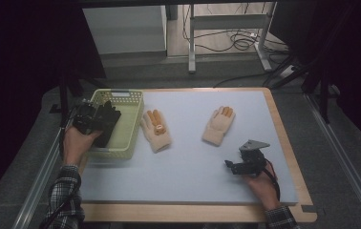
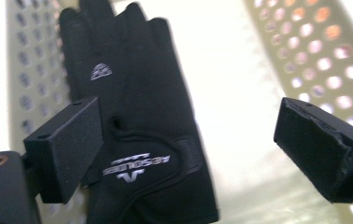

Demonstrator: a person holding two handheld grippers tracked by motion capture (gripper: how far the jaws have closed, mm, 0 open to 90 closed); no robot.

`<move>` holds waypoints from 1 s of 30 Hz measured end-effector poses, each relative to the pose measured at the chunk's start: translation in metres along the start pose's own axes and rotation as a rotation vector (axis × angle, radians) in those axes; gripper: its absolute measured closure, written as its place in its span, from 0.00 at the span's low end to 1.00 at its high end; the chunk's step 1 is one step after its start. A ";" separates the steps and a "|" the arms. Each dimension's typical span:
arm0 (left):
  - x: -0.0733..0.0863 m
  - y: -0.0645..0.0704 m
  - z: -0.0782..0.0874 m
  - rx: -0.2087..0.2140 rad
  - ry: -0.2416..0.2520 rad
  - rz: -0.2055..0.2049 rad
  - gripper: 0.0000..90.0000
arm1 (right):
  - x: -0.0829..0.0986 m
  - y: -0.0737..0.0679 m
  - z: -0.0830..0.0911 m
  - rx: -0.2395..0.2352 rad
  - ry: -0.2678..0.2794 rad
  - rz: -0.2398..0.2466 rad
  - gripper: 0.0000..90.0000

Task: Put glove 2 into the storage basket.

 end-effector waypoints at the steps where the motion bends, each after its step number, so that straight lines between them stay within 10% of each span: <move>1: 0.001 0.005 -0.001 0.021 0.012 -0.016 0.08 | 0.000 0.000 0.000 0.000 0.000 0.000 0.21; 30: 0.010 0.106 0.028 0.226 0.192 -0.267 0.01 | 0.000 0.000 0.000 0.002 -0.002 -0.001 0.21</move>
Point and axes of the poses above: each handheld gripper's, and its own axes: z roughly backward along the jaws, x roughly out of its underside, y roughly to its right, the point moved 5 cm from there along -z, roughly forward along the jaws, and after that the axes turned 7 degrees about x, right-handed, at the moved point
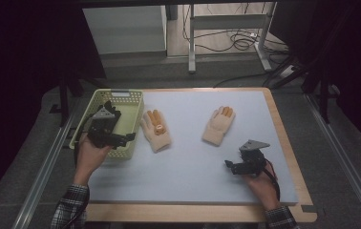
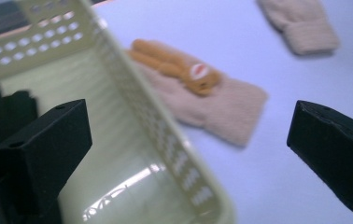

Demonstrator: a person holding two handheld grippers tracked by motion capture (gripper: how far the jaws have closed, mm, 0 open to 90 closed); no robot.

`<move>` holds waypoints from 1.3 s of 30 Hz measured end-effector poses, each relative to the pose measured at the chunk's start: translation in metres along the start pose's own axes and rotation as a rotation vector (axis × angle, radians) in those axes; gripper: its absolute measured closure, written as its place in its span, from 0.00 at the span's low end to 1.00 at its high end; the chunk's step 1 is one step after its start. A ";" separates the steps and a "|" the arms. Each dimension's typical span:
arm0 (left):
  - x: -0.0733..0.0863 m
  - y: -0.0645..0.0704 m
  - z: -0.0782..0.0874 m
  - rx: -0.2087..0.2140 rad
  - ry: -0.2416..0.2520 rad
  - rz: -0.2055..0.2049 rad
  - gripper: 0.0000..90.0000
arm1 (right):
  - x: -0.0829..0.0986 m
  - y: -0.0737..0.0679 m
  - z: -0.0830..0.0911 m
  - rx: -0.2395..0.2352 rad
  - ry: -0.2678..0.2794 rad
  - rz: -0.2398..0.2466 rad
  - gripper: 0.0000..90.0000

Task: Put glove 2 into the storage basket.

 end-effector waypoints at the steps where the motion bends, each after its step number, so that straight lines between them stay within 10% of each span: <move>1: -0.001 0.006 0.000 0.009 0.007 -0.014 0.01 | 0.000 0.000 0.000 0.000 0.000 0.000 0.21; 19: 0.025 0.079 -0.030 0.078 0.012 -0.155 0.00 | 0.000 0.000 0.000 0.000 0.000 0.000 0.21; 39: 0.090 0.080 -0.078 -0.016 -0.119 -0.136 0.00 | 0.000 0.000 0.000 0.001 -0.001 0.000 0.21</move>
Point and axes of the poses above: each handheld gripper's, and its own axes: z roughly backward along the jaws, x roughly out of its underside, y roughly to its right, the point moved 5 cm from there along -z, roughly forward along the jaws, and after that the axes turned 7 degrees about x, right-handed, at the moved point
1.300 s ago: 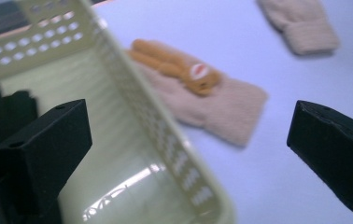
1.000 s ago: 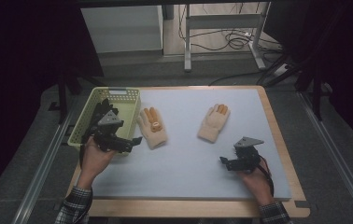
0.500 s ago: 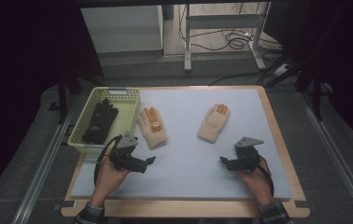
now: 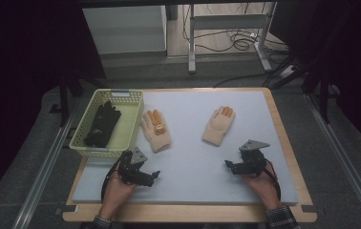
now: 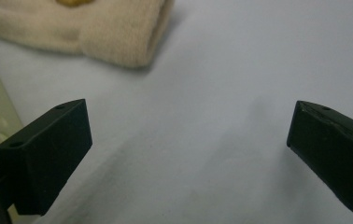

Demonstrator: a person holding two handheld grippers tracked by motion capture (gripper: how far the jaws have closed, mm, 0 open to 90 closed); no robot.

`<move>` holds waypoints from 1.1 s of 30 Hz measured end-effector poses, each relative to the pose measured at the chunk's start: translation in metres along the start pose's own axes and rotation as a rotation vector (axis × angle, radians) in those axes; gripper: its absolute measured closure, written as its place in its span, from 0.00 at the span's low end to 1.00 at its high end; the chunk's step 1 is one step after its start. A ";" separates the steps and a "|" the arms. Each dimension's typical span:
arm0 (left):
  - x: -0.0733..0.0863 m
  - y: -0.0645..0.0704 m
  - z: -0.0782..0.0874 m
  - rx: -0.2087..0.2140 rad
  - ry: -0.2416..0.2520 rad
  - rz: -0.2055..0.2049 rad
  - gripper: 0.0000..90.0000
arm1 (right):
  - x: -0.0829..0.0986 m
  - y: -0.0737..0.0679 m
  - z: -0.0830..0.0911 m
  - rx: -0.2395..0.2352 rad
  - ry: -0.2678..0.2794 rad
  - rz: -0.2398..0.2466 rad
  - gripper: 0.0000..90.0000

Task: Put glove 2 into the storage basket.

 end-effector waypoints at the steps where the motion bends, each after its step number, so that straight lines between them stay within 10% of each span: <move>1: 0.002 0.000 -0.001 0.002 -0.006 0.005 0.00 | 0.000 0.000 0.000 0.000 0.000 0.000 0.21; 6: 0.009 -0.004 -0.006 0.056 -0.019 0.079 0.00 | 0.000 0.000 0.000 0.004 -0.002 -0.003 0.19; 18: 0.009 -0.004 -0.007 0.051 -0.016 0.075 0.00 | -0.002 0.002 0.001 -0.011 0.005 -0.029 0.32; 33: 0.010 -0.004 -0.007 0.051 -0.014 0.076 0.00 | -0.053 0.012 -0.016 0.000 0.037 -0.035 0.45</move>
Point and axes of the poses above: each handheld gripper's, and its own axes: z roughly backward along the jaws, x roughly out of its underside, y roughly to its right, the point moved 5 cm from there along -z, roughly forward along the jaws, and after that the axes turned 7 degrees about x, right-handed, at the moved point
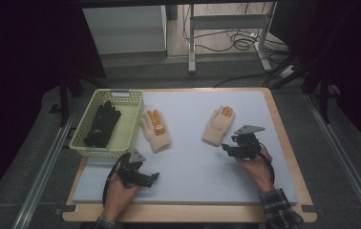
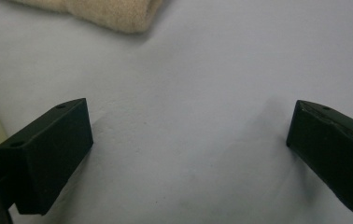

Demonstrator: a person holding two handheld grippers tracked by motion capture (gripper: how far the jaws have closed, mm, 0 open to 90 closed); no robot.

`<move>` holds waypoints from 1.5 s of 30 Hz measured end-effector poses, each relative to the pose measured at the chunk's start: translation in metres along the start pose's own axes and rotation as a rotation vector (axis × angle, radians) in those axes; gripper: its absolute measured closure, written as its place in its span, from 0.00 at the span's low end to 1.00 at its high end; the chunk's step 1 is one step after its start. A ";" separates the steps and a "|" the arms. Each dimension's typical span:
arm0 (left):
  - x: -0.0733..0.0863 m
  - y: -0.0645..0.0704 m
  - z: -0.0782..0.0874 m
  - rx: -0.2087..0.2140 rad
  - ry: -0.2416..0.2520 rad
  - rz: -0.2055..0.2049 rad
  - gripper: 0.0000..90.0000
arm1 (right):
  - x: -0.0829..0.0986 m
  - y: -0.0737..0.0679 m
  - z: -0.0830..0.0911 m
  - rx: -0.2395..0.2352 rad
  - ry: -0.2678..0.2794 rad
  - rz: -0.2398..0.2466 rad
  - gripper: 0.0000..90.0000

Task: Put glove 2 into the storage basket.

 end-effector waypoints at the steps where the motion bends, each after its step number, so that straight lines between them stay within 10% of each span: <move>1: 0.000 0.000 0.000 0.000 0.000 0.000 0.01 | -0.004 0.001 -0.003 0.003 0.000 0.000 0.44; 19: 0.000 0.000 0.000 0.000 0.002 0.001 0.01 | -0.050 0.021 -0.068 0.102 -0.046 -0.022 0.20; 27: 0.000 0.000 0.000 0.000 0.002 0.002 0.00 | -0.043 0.027 -0.092 0.082 -0.071 -0.036 0.33; 33: 0.000 0.000 0.000 0.000 0.002 0.001 0.01 | -0.043 0.023 -0.086 0.090 -0.086 -0.022 0.62; 45: 0.000 0.000 0.000 0.000 0.002 0.001 0.01 | -0.054 0.009 -0.044 0.033 -0.012 0.043 0.64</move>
Point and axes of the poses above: each handheld gripper's, and its own axes: z roughly backward along the jaws, x roughly out of its underside, y roughly to its right, the point moved 5 cm from there along -z, roughly forward along the jaws, and after that the axes turned 7 degrees about x, right-handed, at the moved point
